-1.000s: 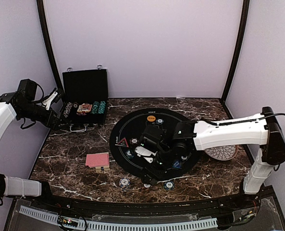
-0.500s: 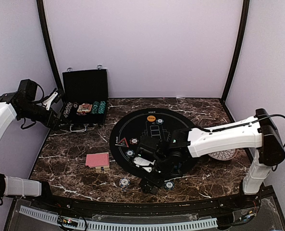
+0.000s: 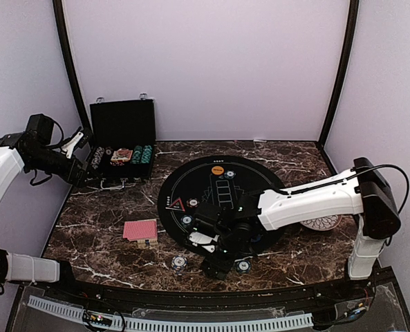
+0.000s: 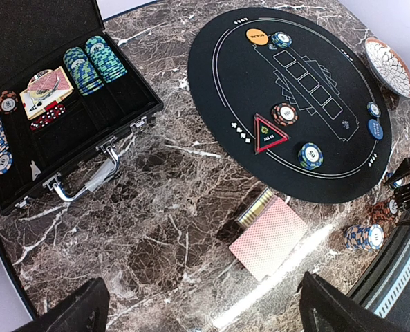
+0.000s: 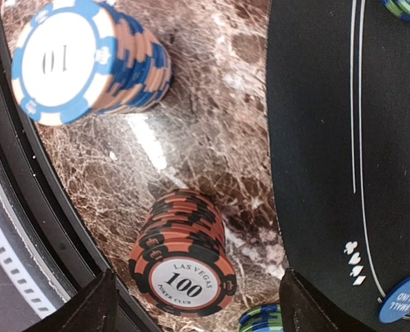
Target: Distribute texas hold em gaming equipment
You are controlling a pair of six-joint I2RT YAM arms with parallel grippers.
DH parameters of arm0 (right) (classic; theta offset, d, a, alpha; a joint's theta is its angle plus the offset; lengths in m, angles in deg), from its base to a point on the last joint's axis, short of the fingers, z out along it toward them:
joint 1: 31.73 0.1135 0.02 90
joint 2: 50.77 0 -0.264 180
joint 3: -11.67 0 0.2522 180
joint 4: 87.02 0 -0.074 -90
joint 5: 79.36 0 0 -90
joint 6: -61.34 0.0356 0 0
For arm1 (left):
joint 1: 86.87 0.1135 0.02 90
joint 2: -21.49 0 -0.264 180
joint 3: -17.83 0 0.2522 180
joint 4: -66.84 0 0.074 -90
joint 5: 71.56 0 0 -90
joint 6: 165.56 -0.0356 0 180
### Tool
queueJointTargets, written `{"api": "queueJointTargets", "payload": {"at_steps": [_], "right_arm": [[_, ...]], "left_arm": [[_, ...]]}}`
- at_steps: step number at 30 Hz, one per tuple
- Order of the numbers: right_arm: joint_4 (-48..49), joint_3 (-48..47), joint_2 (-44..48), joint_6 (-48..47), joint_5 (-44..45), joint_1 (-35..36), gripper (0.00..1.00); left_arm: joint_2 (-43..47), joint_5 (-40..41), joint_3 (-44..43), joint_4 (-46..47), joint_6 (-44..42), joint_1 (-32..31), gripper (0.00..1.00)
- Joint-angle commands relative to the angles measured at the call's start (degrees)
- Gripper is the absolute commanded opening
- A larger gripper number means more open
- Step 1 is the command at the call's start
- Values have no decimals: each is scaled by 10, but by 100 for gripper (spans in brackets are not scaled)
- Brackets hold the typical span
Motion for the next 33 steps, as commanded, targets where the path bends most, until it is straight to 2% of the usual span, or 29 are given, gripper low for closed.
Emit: {"api": "queueJointTargets", "payload": {"at_steps": [1, 7, 14, 24, 30, 33], "right_arm": [[14, -23, -12, -7, 11, 8, 76], [13, -27, -16, -8, 11, 9, 69], [13, -29, -22, -10, 9, 12, 66], [4, -34, -16, -10, 19, 14, 42], [-12, -43, -1, -6, 25, 15, 40], [-16, -44, 5, -4, 25, 15, 31]], "left_arm": [[1, -9, -5, -3, -8, -3, 99], [3, -6, -4, -2, -9, -3, 99], [5, -2, -6, -6, -9, -3, 99], [5, 0, -7, -6, -10, -2, 99], [5, 1, -6, -5, -11, -2, 99], [4, -1, -5, -4, -9, -3, 99]]}}
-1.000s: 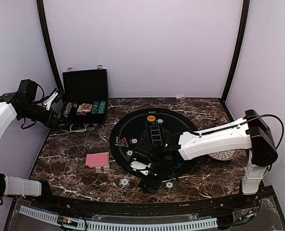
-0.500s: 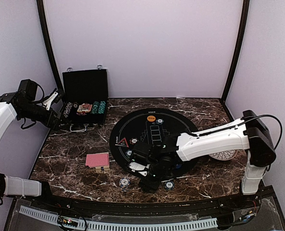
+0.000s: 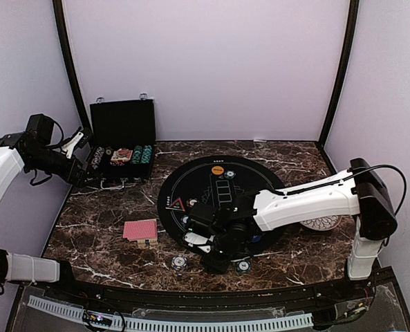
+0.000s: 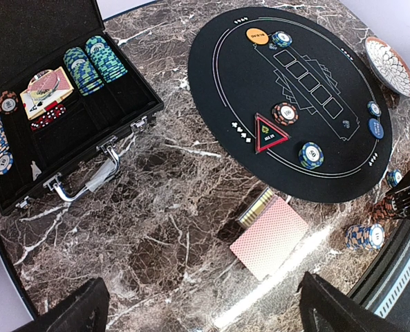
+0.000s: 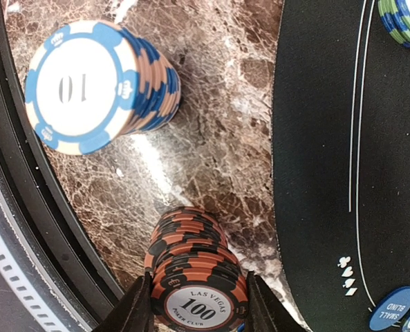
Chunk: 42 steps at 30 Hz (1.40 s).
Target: Distribute texas hold em gaming equipment
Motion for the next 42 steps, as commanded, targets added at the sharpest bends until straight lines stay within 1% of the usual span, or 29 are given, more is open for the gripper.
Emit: {"api": "queueJointTargets", "payload": {"at_steps": [1, 3, 5, 9, 13, 17, 19, 22, 26, 30, 33, 37, 42], "right_arm": [[-11, -18, 22, 6, 10, 6, 26], [-18, -25, 24, 10, 27, 6, 18], [-23, -32, 29, 10, 35, 4, 13], [-33, -58, 43, 12, 54, -31, 12], [-24, -82, 55, 23, 66, -105, 10], [-7, -114, 44, 37, 81, -185, 9], [-3, -130, 27, 41, 96, -217, 9], [4, -158, -12, 49, 116, -267, 6], [22, -186, -62, 54, 119, -327, 5], [52, -211, -111, 64, 101, -376, 4], [69, -237, -153, 73, 92, -401, 5], [57, -296, -218, 63, 93, -412, 7], [43, -353, -263, 58, 88, -422, 7]], "left_arm": [[4, -2, -5, -4, -7, -3, 99], [3, -2, -5, -4, -7, -2, 99], [3, -1, -6, -5, -7, -3, 99], [2, -3, -9, -5, -6, -3, 99], [0, -3, -11, -6, -6, -2, 99], [3, -2, -9, -5, -6, -2, 99], [3, -2, -10, -5, -6, -2, 99], [4, 0, -10, -6, -8, -2, 99], [6, -2, -8, -7, -7, -2, 99], [8, -1, -3, -5, -7, -3, 99], [8, -1, -2, -5, -7, -2, 99], [7, -2, -5, -6, -6, -3, 99], [10, -1, -2, -4, -5, -3, 99]]}}
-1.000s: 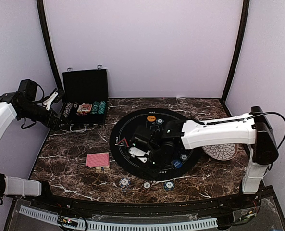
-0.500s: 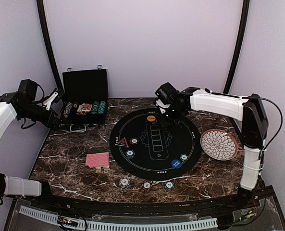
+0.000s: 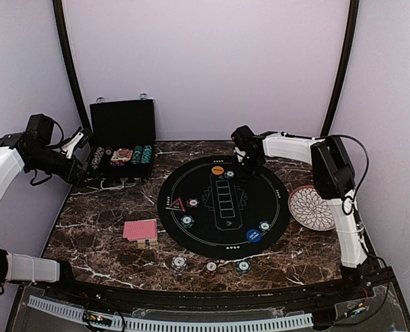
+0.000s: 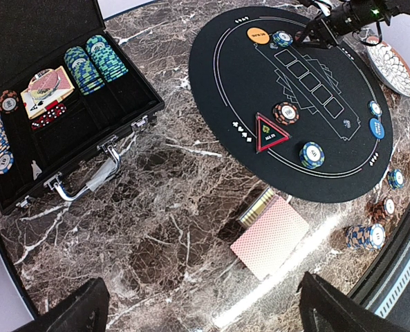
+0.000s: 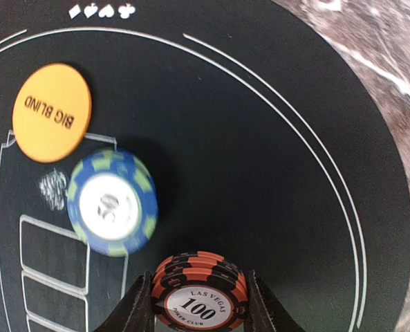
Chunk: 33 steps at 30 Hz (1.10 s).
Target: Distribute texas hold em gaming equipment
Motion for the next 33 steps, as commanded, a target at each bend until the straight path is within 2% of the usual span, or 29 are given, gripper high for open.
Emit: {"api": "queueJointTargets", "payload": {"at_steps": [1, 12, 23, 26, 33], "right_arm": [[3, -53, -23, 0, -14, -5, 7], [-14, -92, -65, -5, -19, -17, 14], [-9, -68, -51, -4, -20, -23, 18], [-10, -66, -54, -4, -26, -23, 25], [-6, -54, -43, -7, -24, -23, 54]], "left_arm": [[11, -3, 0, -4, -5, -2, 99], [10, -1, 1, -1, -6, -3, 99], [12, 1, 6, 0, -9, -3, 99], [12, 0, 12, 3, -10, -3, 99], [7, 0, 7, 2, -10, -2, 99]]}}
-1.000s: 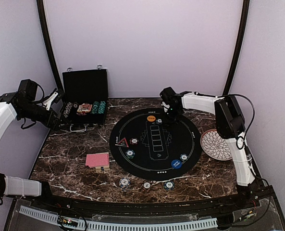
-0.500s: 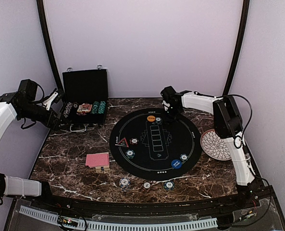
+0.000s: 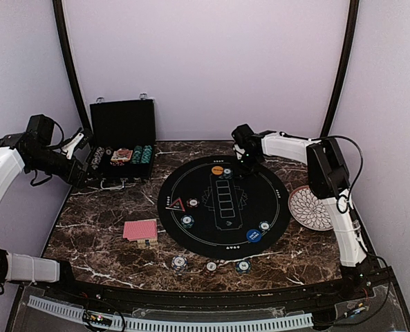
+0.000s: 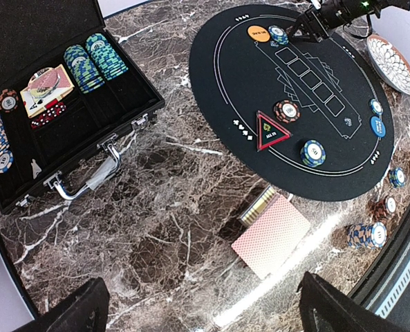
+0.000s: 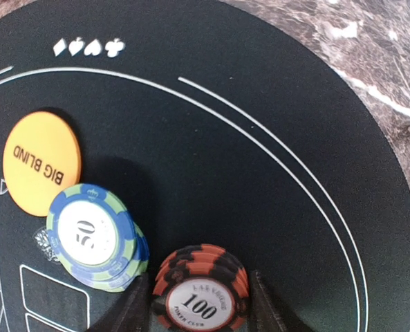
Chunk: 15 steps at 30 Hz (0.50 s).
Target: Distribute texas hold em gaming equipment
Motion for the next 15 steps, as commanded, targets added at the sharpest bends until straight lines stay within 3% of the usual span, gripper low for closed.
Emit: {"api": "queueJointTargets", "payload": {"at_steps": [1, 5, 15], "right_arm": [[0, 20, 19, -2, 0, -4, 57], [6, 32, 43, -4, -2, -4, 64], [12, 127, 175, -9, 20, 42, 67]], "left_arm": [[7, -2, 3, 1, -7, -3, 99], [6, -3, 2, -2, -7, -3, 99], [8, -3, -2, -5, -9, -3, 99]]}}
